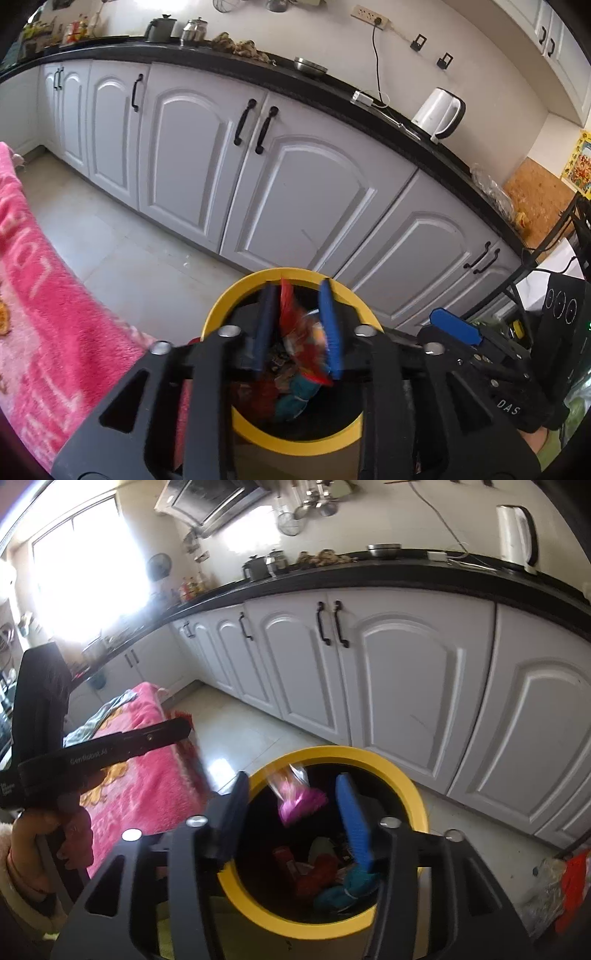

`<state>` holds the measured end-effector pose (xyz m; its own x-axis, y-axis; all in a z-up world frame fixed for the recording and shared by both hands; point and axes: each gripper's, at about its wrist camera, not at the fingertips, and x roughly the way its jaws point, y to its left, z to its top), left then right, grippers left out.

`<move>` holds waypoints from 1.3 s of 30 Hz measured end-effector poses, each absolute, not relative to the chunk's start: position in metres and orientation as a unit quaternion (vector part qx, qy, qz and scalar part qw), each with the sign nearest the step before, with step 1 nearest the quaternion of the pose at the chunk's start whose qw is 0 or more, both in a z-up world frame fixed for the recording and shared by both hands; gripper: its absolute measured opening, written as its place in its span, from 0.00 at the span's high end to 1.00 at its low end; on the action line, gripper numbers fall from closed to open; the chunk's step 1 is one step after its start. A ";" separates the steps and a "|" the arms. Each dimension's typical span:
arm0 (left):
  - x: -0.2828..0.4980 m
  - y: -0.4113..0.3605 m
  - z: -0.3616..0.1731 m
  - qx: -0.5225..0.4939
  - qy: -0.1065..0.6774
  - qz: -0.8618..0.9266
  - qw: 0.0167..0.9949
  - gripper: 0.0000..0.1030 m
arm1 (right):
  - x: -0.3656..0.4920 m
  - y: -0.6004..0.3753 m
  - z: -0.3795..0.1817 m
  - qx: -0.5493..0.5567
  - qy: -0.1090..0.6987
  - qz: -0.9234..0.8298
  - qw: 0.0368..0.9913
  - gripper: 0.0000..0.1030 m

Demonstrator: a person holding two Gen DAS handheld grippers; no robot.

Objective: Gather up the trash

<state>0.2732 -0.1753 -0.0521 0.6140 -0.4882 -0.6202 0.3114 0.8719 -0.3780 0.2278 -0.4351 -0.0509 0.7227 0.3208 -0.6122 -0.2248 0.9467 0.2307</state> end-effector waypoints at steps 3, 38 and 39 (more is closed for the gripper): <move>0.273 -0.178 -0.056 -0.112 0.382 -0.224 0.889 0.68 | 0.227 -0.441 -0.054 0.080 0.343 0.142 0.925 0.48; 0.170 -0.098 -0.009 -0.055 0.321 -0.158 0.932 0.11 | 0.129 -0.364 -0.002 0.004 0.258 0.122 0.958 0.06; 0.167 -0.096 -0.009 -0.055 0.320 -0.156 0.933 0.11 | 0.124 -0.360 0.000 -0.002 0.253 0.120 0.960 0.06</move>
<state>0.1665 -0.0959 -0.0089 0.7470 -0.3255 -0.5797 0.2556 0.9455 -0.2016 0.1243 -0.3598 -0.0001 0.8436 0.2292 -0.4857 -0.2308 0.9713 0.0575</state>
